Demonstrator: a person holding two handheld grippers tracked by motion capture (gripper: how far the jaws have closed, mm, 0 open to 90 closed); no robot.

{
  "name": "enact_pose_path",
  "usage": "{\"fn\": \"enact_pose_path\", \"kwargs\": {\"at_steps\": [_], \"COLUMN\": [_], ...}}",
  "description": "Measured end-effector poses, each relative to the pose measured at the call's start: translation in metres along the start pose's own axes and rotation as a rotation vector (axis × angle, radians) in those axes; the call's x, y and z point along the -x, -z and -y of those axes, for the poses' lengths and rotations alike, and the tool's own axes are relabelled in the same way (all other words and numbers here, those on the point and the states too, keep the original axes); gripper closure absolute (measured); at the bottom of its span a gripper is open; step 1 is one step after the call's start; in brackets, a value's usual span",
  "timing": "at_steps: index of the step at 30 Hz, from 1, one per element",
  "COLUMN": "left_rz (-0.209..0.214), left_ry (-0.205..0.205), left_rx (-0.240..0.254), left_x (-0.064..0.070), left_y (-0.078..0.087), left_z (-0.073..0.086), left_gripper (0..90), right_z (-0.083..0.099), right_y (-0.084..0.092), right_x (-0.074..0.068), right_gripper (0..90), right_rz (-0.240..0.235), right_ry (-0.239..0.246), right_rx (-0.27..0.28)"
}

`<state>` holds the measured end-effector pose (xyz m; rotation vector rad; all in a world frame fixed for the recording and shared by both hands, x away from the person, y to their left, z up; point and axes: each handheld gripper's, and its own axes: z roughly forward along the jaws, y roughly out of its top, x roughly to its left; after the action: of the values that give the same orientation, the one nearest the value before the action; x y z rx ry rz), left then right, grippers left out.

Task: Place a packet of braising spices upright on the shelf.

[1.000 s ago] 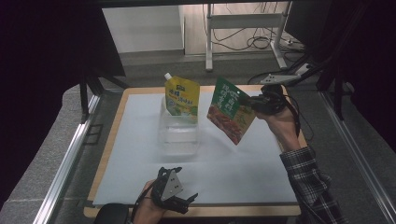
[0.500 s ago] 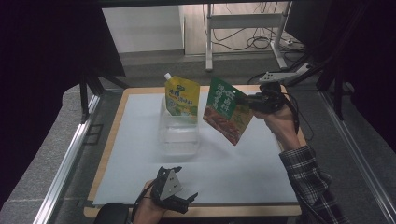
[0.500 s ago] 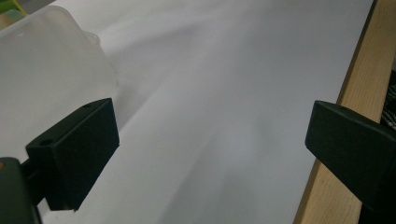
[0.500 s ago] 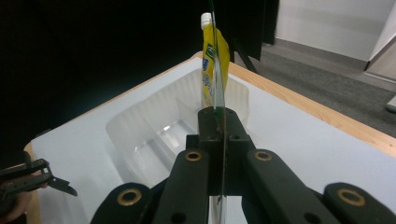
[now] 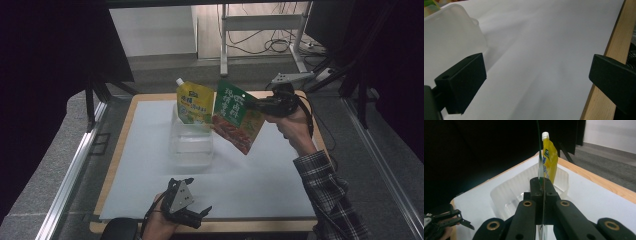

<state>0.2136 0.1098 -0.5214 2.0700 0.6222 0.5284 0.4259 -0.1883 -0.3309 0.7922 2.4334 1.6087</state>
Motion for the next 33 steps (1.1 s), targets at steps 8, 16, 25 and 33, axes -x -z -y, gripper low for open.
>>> {"fn": "enact_pose_path", "kwargs": {"at_steps": [8,16,25,33], "left_rz": [-0.002,-0.001,-0.003,-0.003], "left_ry": [-0.002,-0.009,-0.015,-0.014], "left_rx": [-0.001,-0.006,-0.010,-0.009], "left_x": [0.000,0.001,0.001,0.001], "left_y": [0.000,-0.001,-0.001,-0.001], "left_z": [0.000,0.000,0.000,0.000], "left_gripper": [0.9,0.9,0.9,0.9], "right_z": [-0.007,-0.012,-0.019,-0.029], "right_y": [-0.010,-0.014,-0.032,-0.051], "right_x": [0.003,0.001,-0.002,-0.004], "right_gripper": [89.0,89.0,88.9,89.0], "right_rz": [-0.049,-0.078,-0.103,-0.120], "right_ry": [-0.012,-0.010,0.017,0.043], "right_rx": [0.012,0.014,-0.006,-0.018]}}
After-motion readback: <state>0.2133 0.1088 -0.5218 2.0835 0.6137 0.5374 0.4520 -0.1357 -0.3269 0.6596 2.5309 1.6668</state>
